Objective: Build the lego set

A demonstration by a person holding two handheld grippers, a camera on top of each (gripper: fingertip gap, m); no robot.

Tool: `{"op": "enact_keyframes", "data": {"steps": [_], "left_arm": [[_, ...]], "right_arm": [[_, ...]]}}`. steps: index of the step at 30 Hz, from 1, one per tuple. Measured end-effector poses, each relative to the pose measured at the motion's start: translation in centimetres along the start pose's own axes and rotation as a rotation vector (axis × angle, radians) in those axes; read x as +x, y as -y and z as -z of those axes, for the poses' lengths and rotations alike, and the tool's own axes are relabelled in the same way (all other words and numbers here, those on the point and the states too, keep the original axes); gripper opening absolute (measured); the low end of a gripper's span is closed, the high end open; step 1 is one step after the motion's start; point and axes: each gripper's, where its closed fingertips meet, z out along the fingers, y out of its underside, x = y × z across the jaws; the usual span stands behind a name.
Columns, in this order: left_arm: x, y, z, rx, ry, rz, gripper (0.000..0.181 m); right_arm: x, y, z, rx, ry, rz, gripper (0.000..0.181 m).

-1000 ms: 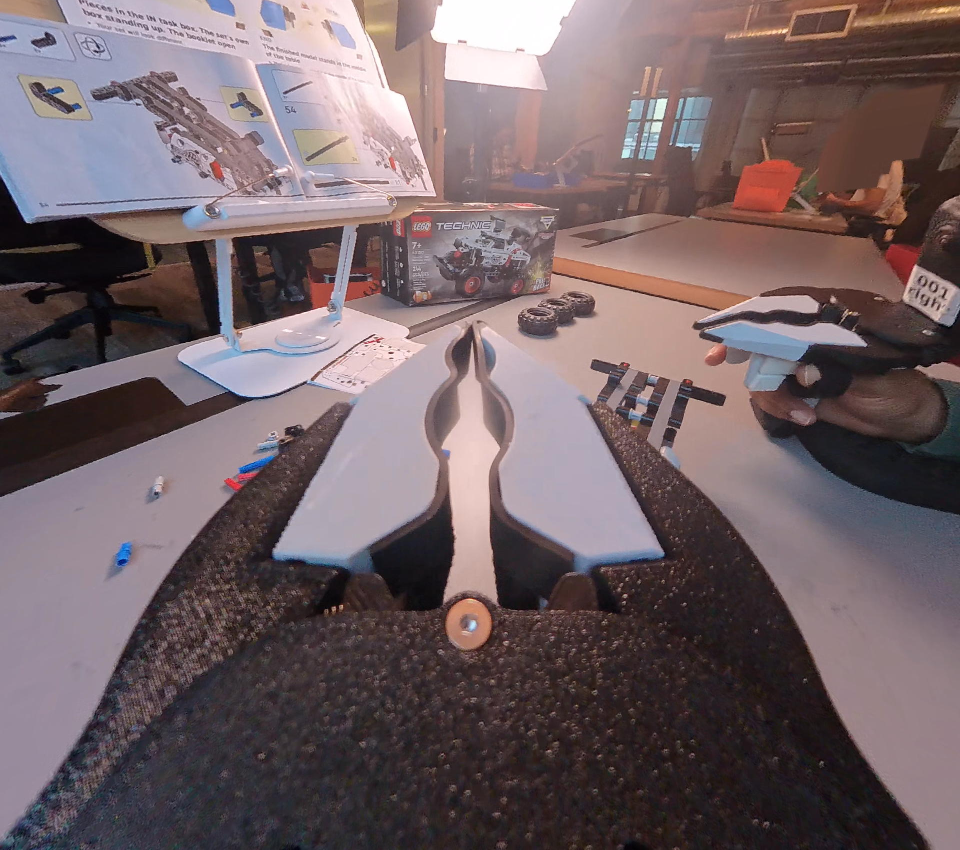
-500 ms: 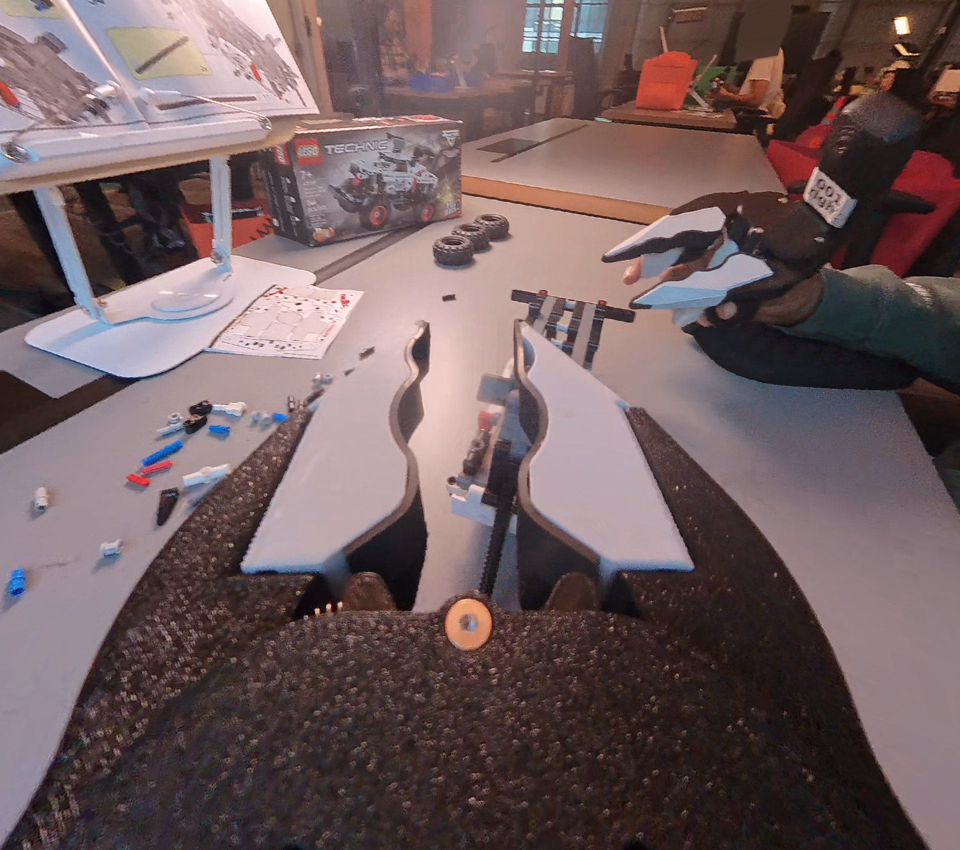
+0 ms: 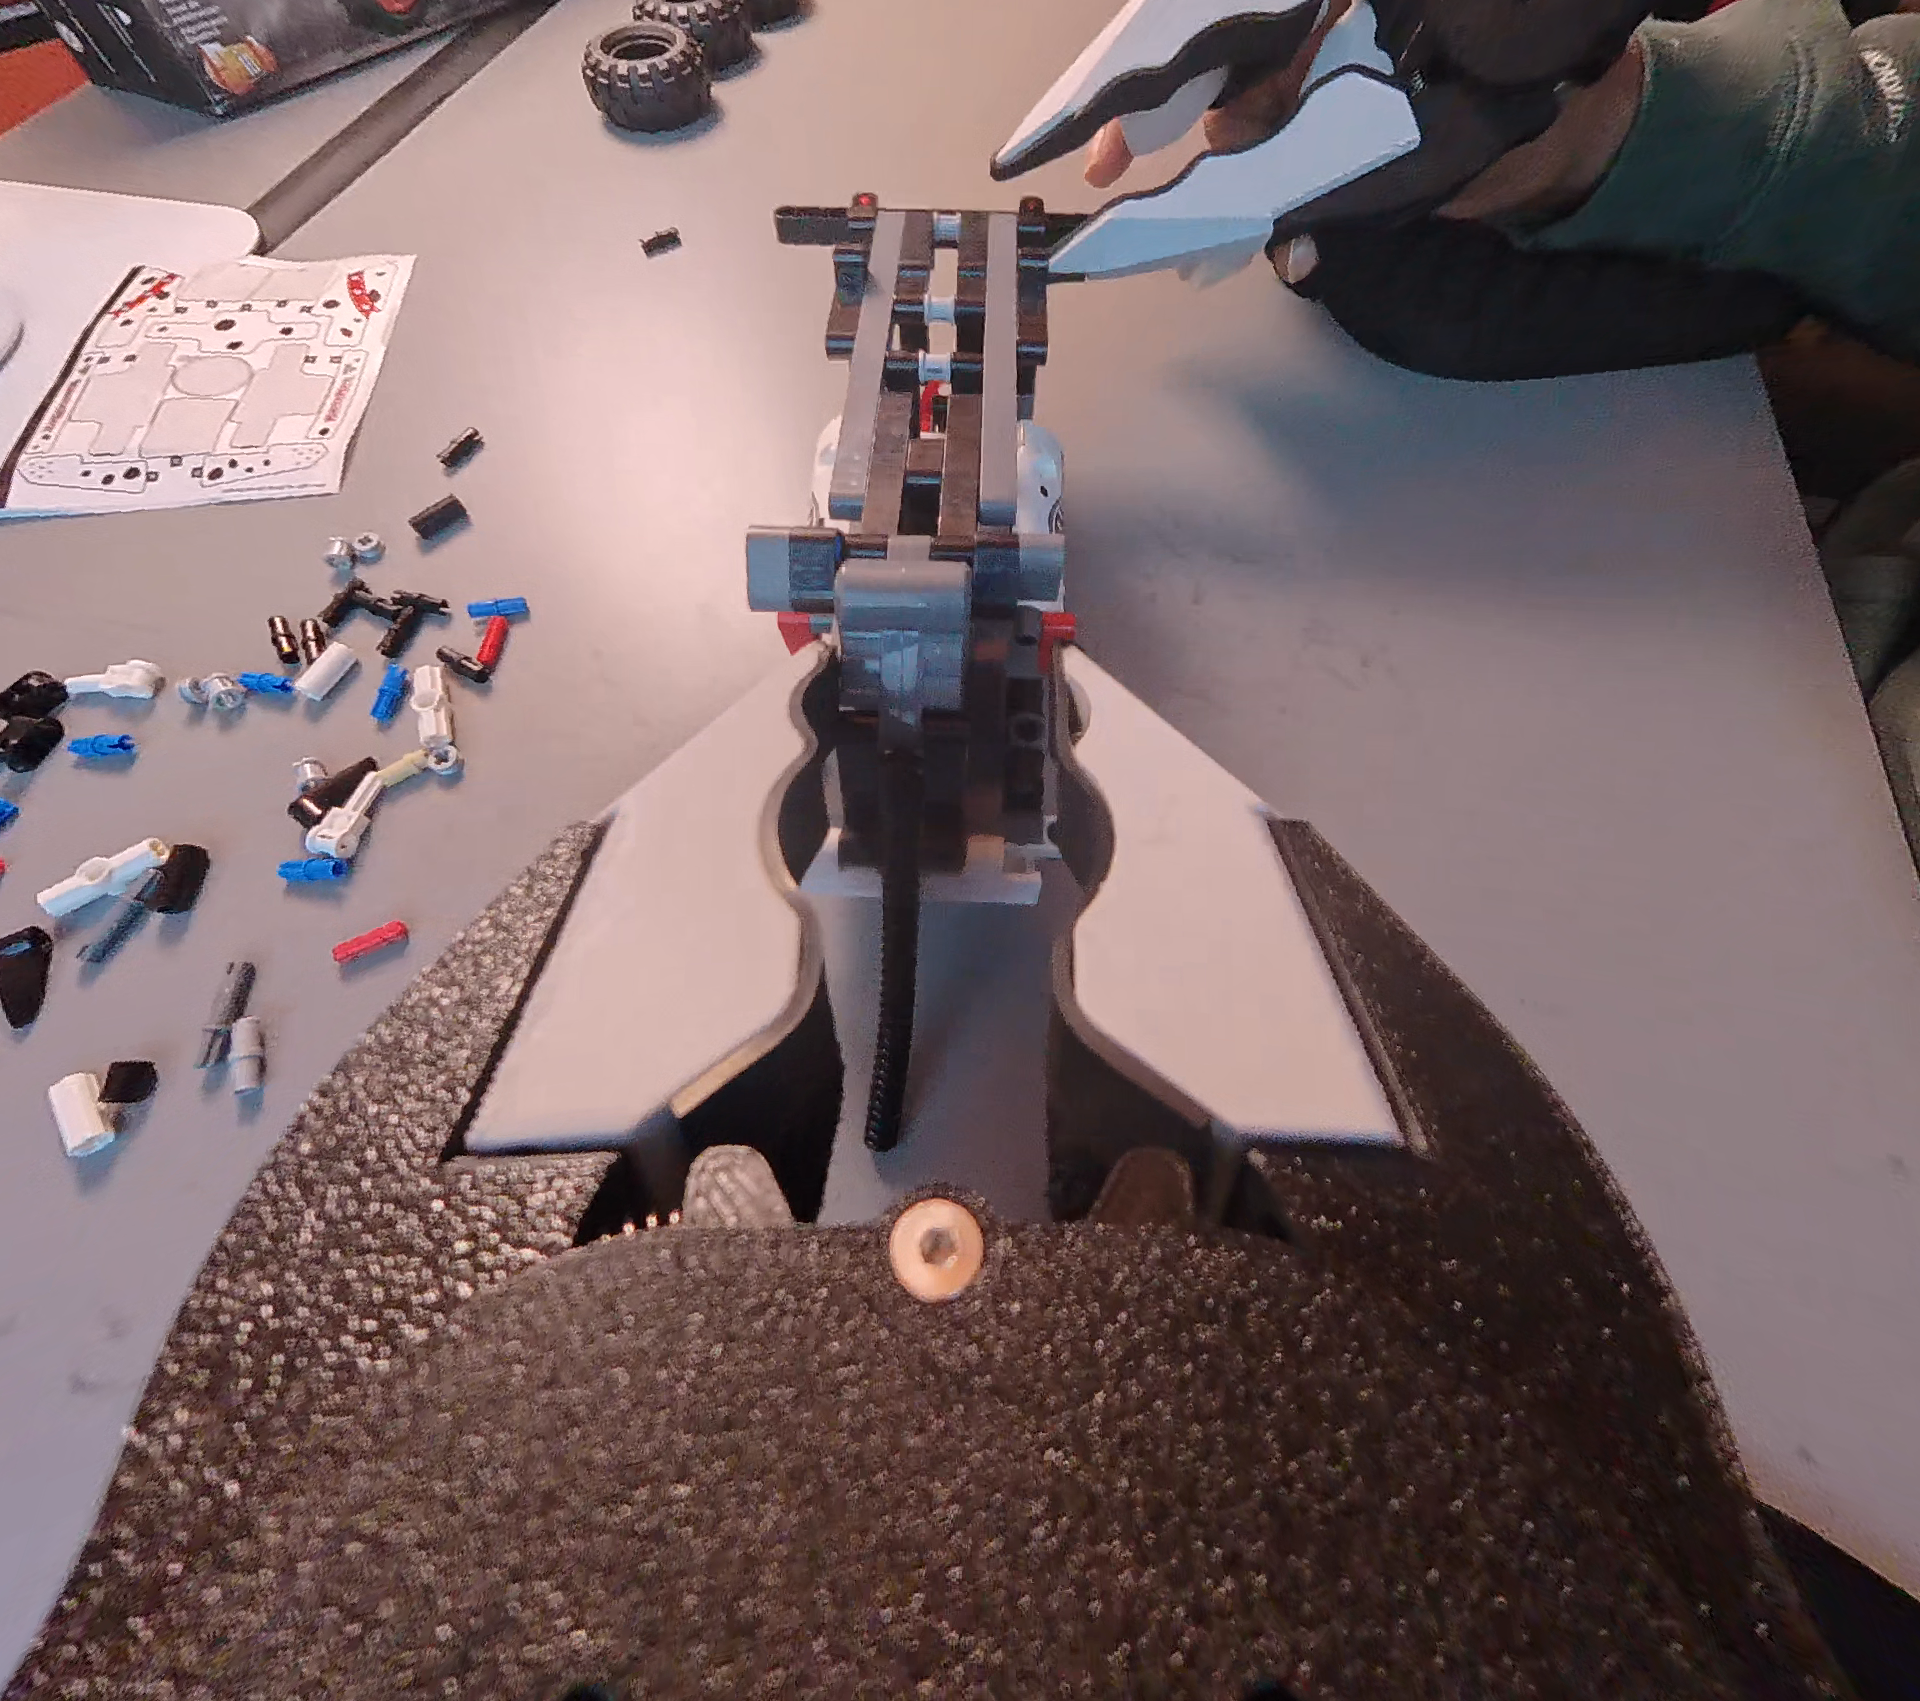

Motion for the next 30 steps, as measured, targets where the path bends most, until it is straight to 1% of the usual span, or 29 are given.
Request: {"op": "enact_keyframes", "data": {"steps": [4, 5, 7, 9, 11, 12, 13, 15, 18, 20, 22, 24, 26, 27, 28, 29, 30], "left_arm": [[1.1, -0.1, -0.4, -0.033, -0.028, -0.021, 0.036], [1.7, 0.0, -0.5, -0.037, -0.054, -0.022, 0.037], [3.6, 0.3, -0.7, -0.047, -0.138, -0.02, 0.045], [5.9, 1.0, -1.1, -0.028, -0.234, -0.015, 0.049], [8.5, 1.7, -2.1, 0.001, -0.337, -0.009, 0.048], [9.9, 2.0, -2.8, 0.01, -0.382, -0.007, 0.05], [11.1, 2.3, -3.6, 0.023, -0.415, -0.009, 0.053], [13.1, 2.9, -5.2, 0.048, -0.449, -0.019, 0.057], [14.7, 4.0, -6.6, 0.103, -0.463, -0.028, 0.058], [14.2, 4.6, -6.7, 0.136, -0.426, -0.04, 0.054], [12.8, 5.4, -5.9, 0.192, -0.391, -0.013, 0.053], [10.9, 6.7, -4.5, 0.273, -0.35, 0.04, 0.052], [8.5, 7.8, -3.0, 0.361, -0.257, 0.073, 0.052], [7.2, 8.1, -2.3, 0.39, -0.195, 0.079, 0.052], [5.8, 8.1, -1.6, 0.407, -0.123, 0.078, 0.053], [4.5, 8.2, -1.0, 0.425, -0.053, 0.07, 0.053], [3.3, 8.3, -0.2, 0.447, 0.013, 0.066, 0.054]], "right_arm": [[1.2, -0.8, -0.5, -0.045, -0.058, -0.024, 0.025], [1.8, -1.1, -0.7, -0.061, -0.076, -0.052, 0.028], [3.0, -1.5, -0.8, -0.068, -0.089, -0.132, 0.034], [4.0, -1.0, -0.2, -0.016, -0.086, -0.225, 0.036], [4.9, -0.3, 0.9, 0.025, -0.078, -0.292, 0.036], [5.1, 0.0, 1.5, 0.034, -0.065, -0.309, 0.038], [5.1, 0.2, 2.1, 0.03, -0.043, -0.326, 0.044], [4.8, 0.8, 3.8, 0.024, 0.019, -0.394, 0.056], [3.7, 2.4, 7.2, 0.085, 0.129, -0.552, 0.061], [2.0, 3.1, 9.3, 0.072, 0.198, -0.608, 0.069], [-0.1, 3.1, 10.4, -0.005, 0.23, -0.593, 0.079], [-3.0, 3.2, 10.0, -0.084, 0.268, -0.598, 0.087], [-6.0, 2.3, 8.4, -0.197, 0.31, -0.563, 0.097], [-6.4, 1.3, 7.4, -0.259, 0.296, -0.509, 0.096], [-6.3, 0.6, 6.5, -0.298, 0.282, -0.462, 0.092], [-6.2, 0.5, 5.6, -0.309, 0.302, -0.421, 0.082], [-6.2, 0.6, 4.9, -0.313, 0.343, -0.371, 0.067]]}}
